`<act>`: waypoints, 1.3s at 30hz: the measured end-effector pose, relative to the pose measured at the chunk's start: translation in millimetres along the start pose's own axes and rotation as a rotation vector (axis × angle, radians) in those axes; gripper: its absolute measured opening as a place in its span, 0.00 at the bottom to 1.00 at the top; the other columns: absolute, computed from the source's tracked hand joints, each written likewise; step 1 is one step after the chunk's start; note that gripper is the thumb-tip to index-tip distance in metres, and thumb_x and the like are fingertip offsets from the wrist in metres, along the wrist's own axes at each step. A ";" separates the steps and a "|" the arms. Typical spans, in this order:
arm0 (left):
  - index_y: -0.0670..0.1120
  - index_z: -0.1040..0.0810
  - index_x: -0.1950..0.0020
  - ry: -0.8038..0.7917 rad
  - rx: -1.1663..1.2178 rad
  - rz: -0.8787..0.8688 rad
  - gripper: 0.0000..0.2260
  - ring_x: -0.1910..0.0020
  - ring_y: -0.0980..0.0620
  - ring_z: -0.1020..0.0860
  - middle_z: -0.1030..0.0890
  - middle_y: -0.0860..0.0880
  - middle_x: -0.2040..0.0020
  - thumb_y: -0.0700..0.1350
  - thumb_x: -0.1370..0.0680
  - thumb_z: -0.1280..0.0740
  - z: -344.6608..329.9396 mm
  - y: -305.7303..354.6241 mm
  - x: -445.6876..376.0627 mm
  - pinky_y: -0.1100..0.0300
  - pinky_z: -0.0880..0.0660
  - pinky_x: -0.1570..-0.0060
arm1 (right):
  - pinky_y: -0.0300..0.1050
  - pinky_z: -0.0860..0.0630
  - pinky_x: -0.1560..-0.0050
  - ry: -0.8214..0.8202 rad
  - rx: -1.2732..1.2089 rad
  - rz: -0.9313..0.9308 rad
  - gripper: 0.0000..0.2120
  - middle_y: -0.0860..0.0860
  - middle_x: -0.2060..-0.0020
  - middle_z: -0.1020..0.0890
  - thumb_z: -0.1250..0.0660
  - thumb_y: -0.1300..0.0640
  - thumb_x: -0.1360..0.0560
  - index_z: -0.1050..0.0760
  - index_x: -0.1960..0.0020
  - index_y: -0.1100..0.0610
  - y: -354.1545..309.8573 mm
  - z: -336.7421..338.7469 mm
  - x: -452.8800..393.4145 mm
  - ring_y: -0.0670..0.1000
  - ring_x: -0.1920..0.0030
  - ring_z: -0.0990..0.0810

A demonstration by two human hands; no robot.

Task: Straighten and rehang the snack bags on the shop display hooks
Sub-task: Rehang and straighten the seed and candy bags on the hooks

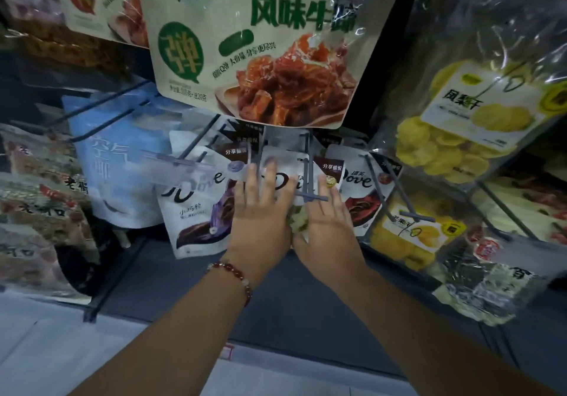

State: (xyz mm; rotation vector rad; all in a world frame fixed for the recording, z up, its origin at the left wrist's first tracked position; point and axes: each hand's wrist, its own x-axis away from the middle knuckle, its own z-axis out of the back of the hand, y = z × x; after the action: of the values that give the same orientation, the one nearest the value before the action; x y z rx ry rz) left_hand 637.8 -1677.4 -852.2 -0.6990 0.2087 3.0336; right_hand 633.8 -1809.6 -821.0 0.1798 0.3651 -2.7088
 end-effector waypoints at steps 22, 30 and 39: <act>0.56 0.42 0.24 -0.313 0.858 0.367 0.29 0.26 0.41 0.36 0.46 0.39 0.21 0.47 0.24 0.35 -38.5 1.4 -20.2 0.63 0.28 0.51 | 0.25 0.30 0.67 0.165 -1.073 -0.394 0.15 0.46 0.58 0.24 0.35 0.67 0.25 0.32 0.44 0.54 14.1 -10.3 -50.6 0.38 0.64 0.24; 0.51 0.33 0.26 -0.372 0.761 0.337 0.24 0.43 0.49 0.22 0.32 0.41 0.27 0.50 0.22 0.36 8.1 3.0 -7.3 0.72 0.27 0.59 | 0.33 0.39 0.38 -0.070 -0.544 -0.302 0.35 0.48 0.27 0.39 0.34 0.57 0.24 0.47 0.22 0.51 20.7 19.0 -4.6 0.48 0.29 0.37; 0.47 0.29 0.28 -0.137 0.124 -0.213 0.26 0.32 0.38 0.27 0.30 0.39 0.28 0.45 0.25 0.30 70.3 -11.1 73.5 0.42 0.25 0.40 | 0.54 0.55 0.24 -0.176 0.038 -0.015 0.39 0.51 0.21 0.59 0.38 0.48 0.22 0.58 0.21 0.51 -6.9 46.5 69.4 0.56 0.22 0.59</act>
State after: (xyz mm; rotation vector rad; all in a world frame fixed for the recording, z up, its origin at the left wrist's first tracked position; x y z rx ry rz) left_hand 541.8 -1657.6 -823.1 -0.4700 0.2958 2.8218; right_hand 564.4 -1842.2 -787.2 -0.0511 0.2640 -2.7216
